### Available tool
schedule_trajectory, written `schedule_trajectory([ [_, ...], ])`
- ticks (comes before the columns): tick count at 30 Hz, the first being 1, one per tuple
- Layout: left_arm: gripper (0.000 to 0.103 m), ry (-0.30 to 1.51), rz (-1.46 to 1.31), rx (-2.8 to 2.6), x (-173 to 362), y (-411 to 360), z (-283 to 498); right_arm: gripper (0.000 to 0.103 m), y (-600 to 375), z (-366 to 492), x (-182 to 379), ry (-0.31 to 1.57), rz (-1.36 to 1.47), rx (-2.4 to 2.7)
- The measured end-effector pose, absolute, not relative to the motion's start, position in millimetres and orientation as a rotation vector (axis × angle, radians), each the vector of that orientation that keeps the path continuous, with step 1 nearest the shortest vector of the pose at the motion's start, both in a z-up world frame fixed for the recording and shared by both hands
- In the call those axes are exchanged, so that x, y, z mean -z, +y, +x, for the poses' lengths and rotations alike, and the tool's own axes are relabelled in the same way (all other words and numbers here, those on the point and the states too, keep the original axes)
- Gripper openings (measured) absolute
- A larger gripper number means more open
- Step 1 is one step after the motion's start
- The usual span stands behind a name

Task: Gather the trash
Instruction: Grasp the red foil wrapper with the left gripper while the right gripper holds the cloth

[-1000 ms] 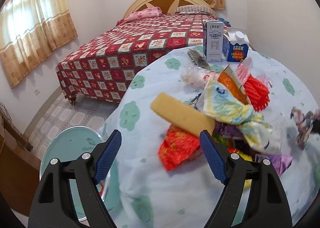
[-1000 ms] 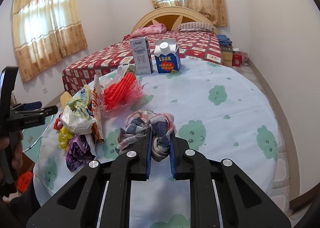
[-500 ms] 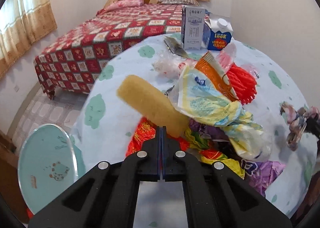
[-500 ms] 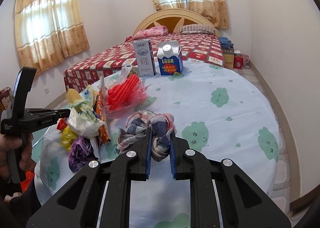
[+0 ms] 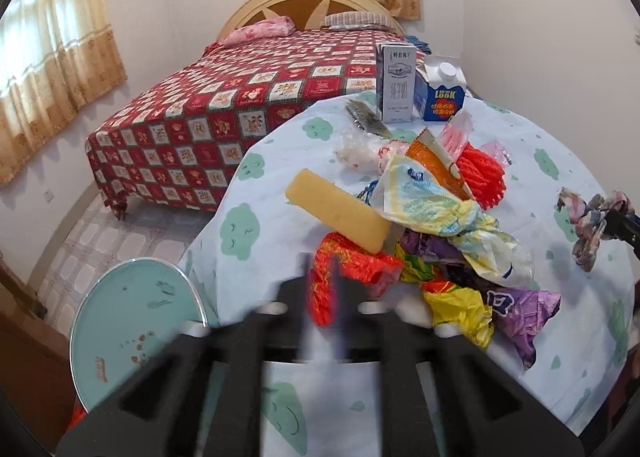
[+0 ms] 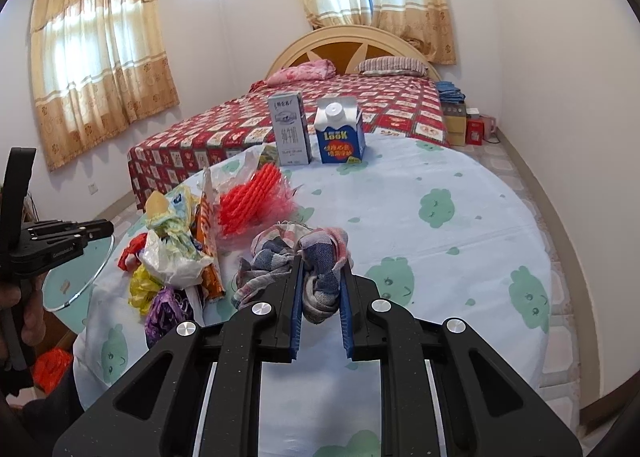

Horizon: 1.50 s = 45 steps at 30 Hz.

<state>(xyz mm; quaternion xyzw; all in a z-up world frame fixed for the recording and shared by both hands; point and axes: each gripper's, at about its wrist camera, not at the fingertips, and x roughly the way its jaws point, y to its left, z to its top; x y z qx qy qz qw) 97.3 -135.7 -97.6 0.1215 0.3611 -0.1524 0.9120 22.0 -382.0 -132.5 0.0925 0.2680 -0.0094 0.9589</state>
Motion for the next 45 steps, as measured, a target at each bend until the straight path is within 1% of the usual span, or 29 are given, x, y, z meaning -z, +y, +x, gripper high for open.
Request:
schedule_trajectory([
  [1,0.060,0.745,0.248,0.306,100,-137,97,0.017,-380,23,134,0.549,0.184,0.014],
  [3,0.058,0.748,0.251,0.295,107,-140,101,0.017,-376,24,136,0.556,0.177,0.008],
  [8,0.057,0.835,0.214,0.291,130,-145,126,0.017,-376,25,140,0.564,0.178,0.007],
  [9,0.044,0.856,0.207,0.296,134,-145,129,0.017,-376,24,140,0.566,0.179,0.007],
  [10,0.019,0.871,0.202,0.313,137,-145,131,0.017,-376,24,141,0.567,0.181,0.007],
  [11,0.011,0.879,0.209,0.332,139,-146,131,0.017,-377,24,141,0.567,0.181,0.006],
  [12,0.009,0.869,0.219,0.333,138,-146,128,0.017,-377,23,141,0.566,0.182,0.004],
  [13,0.005,0.857,0.232,0.333,137,-147,126,0.017,-376,23,141,0.566,0.182,0.003],
  [17,0.004,0.785,0.287,0.326,121,-148,111,0.017,-375,23,140,0.563,0.181,0.000],
  [22,0.004,0.648,0.370,0.316,90,-149,83,0.017,-374,20,135,0.546,0.176,0.003],
  [26,0.004,0.583,0.401,0.311,74,-150,65,0.017,-372,20,134,0.541,0.176,0.002],
  [34,0.003,0.537,0.358,0.294,52,-128,50,0.017,-370,17,122,0.506,0.183,-0.007],
  [45,0.004,0.561,0.307,0.246,49,-80,44,0.017,-346,25,100,0.470,0.172,-0.046],
])
